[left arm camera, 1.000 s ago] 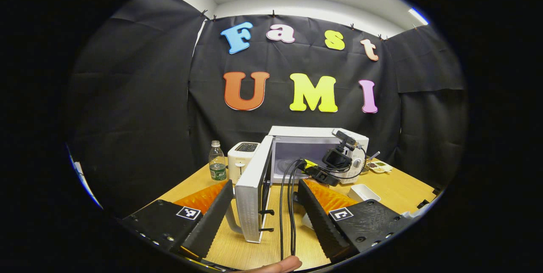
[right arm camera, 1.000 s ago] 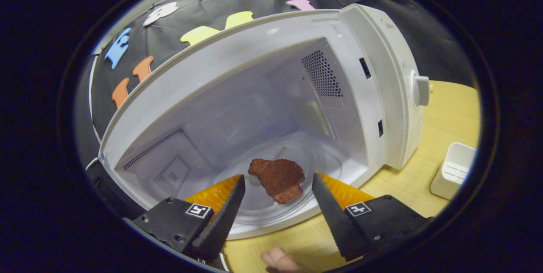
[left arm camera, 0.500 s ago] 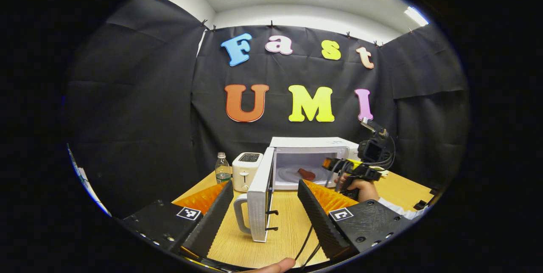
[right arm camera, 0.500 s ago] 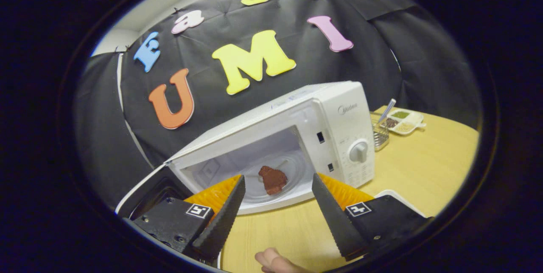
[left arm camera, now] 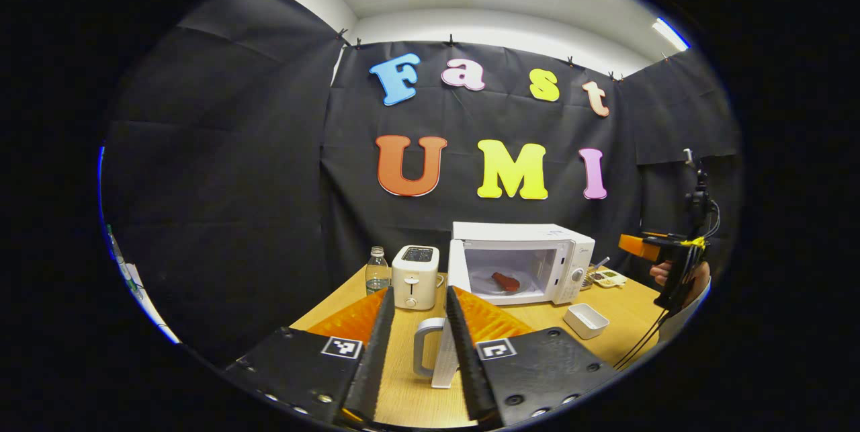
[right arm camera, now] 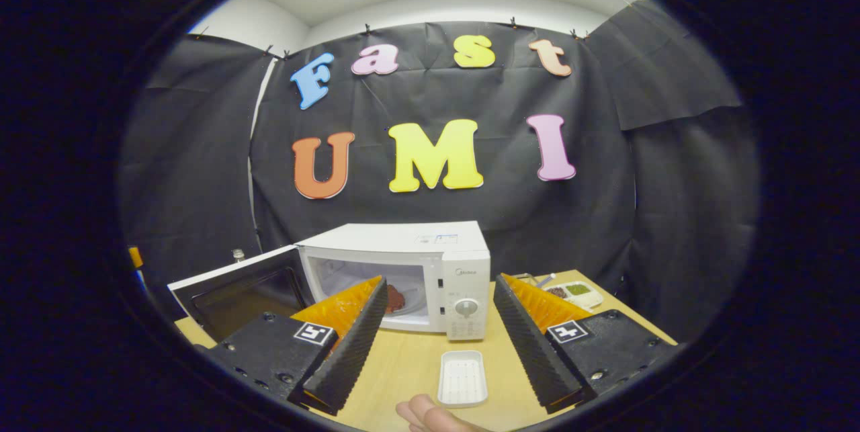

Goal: Open the microwave oven with the left hand, put the food in, and close the microwave oven.

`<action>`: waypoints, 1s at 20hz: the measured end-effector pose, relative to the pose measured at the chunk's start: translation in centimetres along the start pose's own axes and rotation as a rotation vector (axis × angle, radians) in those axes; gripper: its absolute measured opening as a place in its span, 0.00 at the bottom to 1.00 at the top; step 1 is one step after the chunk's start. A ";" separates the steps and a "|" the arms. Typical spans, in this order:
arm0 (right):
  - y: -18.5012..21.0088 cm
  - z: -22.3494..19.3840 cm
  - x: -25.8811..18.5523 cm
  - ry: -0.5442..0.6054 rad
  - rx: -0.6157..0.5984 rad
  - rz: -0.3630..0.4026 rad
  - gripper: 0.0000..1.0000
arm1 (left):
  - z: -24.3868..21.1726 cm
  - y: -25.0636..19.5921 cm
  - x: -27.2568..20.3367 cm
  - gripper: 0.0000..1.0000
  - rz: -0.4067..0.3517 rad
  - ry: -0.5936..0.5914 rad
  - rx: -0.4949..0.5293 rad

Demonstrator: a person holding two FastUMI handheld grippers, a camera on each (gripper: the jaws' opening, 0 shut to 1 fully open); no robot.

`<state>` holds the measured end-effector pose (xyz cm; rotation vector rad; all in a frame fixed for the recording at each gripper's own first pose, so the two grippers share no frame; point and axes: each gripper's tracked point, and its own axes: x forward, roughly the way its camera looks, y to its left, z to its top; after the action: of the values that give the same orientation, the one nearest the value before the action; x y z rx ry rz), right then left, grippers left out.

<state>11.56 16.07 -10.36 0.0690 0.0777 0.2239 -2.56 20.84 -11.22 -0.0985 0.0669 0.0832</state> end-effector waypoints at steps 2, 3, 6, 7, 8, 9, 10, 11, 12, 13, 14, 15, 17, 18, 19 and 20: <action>-0.6 0.6 -2.2 -0.012 -0.010 0.018 0.90 | -0.7 1.8 1.2 0.01 0.039 0.004 0.044; -0.9 0.9 -3.3 -0.016 -0.019 0.028 1.00 | -1.3 2.5 1.9 0.00 0.059 0.015 0.051; -2.6 2.0 -5.4 -0.026 -0.028 0.012 1.00 | -3.7 1.8 3.1 0.00 0.025 0.050 0.061; -3.0 2.6 -5.9 -0.038 -0.037 0.010 0.90 | -4.7 1.9 3.9 0.00 0.015 0.066 0.059; -3.5 2.7 -6.3 -0.044 -0.045 -0.002 0.90 | -5.7 2.1 4.6 0.00 0.018 0.083 0.053; -3.8 2.9 -6.6 -0.052 -0.054 -0.008 1.00 | -6.5 2.3 5.2 0.00 0.014 0.096 0.039; -4.0 2.9 -6.9 -0.053 -0.061 -0.013 1.00 | -7.4 2.4 5.7 0.00 0.009 0.110 0.021; -4.0 2.9 -7.1 -0.052 -0.068 -0.012 1.00 | -8.0 2.6 6.3 0.00 0.007 0.119 0.007; -4.0 2.9 -7.3 -0.051 -0.073 -0.007 1.00 | -8.7 2.6 6.6 0.00 -0.001 0.128 -0.007; -4.0 2.9 -7.5 -0.048 -0.079 -0.002 1.00 | -9.3 2.5 6.9 0.00 -0.008 0.135 -0.018; -4.1 2.8 -7.6 -0.045 -0.082 -0.002 1.00 | -9.6 2.5 7.0 0.00 -0.010 0.135 -0.021; -4.2 2.9 -7.8 -0.045 -0.085 -0.004 1.00 | -9.9 2.5 6.9 0.00 -0.011 0.143 -0.026; -4.5 3.0 -7.9 -0.048 -0.086 -0.011 0.91 | -10.1 1.7 6.9 0.11 -0.026 0.145 -0.041; -4.7 3.1 -8.0 -0.051 -0.082 -0.015 1.00 | -10.0 1.0 6.8 0.11 -0.038 0.141 -0.039; -4.8 3.1 -7.9 -0.056 -0.073 -0.014 1.00 | -9.9 0.3 6.8 0.11 -0.046 0.132 -0.038; -4.8 2.9 -7.9 -0.056 -0.061 -0.009 1.00 | -9.6 -0.4 6.7 0.00 -0.053 0.119 -0.040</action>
<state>5.18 9.50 -7.29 0.0141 0.0156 0.2146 3.58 20.00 -21.21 -0.1446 0.1813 0.0259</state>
